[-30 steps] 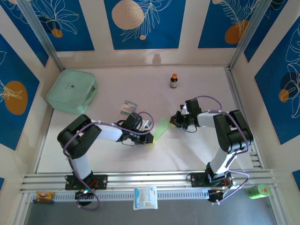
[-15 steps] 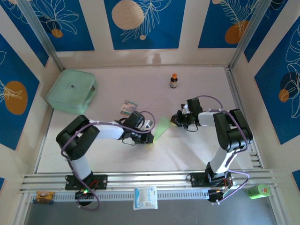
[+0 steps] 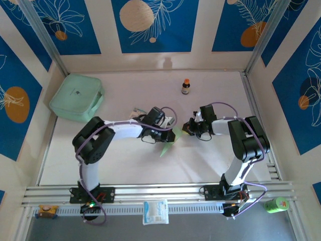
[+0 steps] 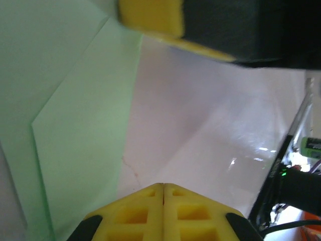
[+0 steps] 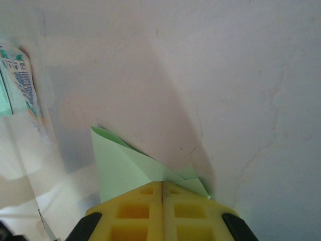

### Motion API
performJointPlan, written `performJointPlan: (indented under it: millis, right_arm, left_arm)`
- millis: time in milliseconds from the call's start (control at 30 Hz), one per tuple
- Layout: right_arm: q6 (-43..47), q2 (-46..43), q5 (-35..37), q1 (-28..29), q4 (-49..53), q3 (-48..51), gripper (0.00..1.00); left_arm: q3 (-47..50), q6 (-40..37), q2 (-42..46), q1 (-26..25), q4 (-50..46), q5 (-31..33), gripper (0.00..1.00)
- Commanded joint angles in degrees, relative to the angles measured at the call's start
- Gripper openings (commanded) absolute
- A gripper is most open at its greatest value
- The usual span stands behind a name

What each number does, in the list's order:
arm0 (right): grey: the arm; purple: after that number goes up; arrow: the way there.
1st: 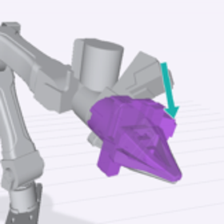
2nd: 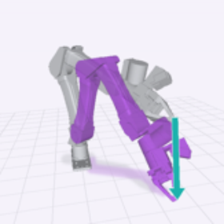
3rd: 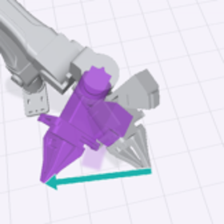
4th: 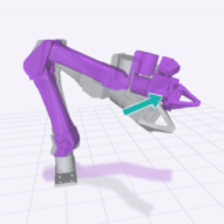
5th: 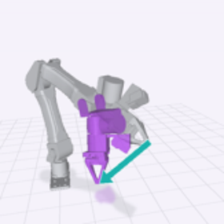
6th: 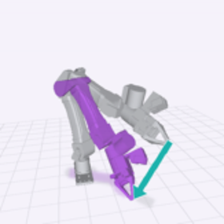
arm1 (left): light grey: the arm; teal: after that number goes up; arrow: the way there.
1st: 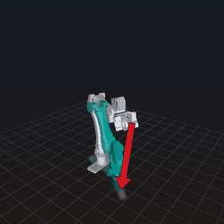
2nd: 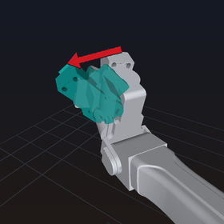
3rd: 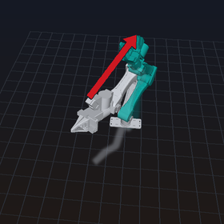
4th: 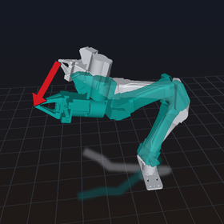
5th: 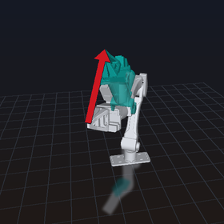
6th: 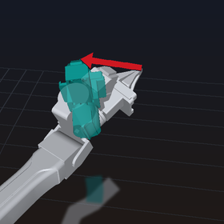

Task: Fold a paper plane with a square sheet of paper (pick it up from the middle)
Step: Fold the wing for the fifth time at the center of the table.

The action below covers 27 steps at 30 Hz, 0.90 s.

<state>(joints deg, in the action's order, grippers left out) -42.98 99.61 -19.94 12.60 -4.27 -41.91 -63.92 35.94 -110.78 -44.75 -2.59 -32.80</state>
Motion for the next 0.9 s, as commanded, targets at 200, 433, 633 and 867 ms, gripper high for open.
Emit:
performJointPlan:
  millis: [200, 433, 633, 867]
  right_arm:
    - [1.3, 1.77, 1.4, -0.21, 2.18, 0.96, 0.04]
    - [2.37, 1.64, 2.32, -1.23, 1.87, 0.72, 0.04]
    - [2.9, 0.61, 3.89, -3.22, -0.73, 0.89, 0.04]
    - [3.1, -2.15, 4.86, -3.7, 0.33, -0.38, 0.04]
  left_arm:
    - [3.36, -2.67, -3.4, -0.38, -4.74, 0.42, 0.06]
    - [11.76, 0.65, -3.03, -0.5, 1.48, 0.5, 0.0]
    - [14.35, 2.29, -2.77, -0.59, 4.44, -0.1, 0.0]
    - [14.0, 2.33, -2.24, -0.76, 3.83, -0.03, 0.0]
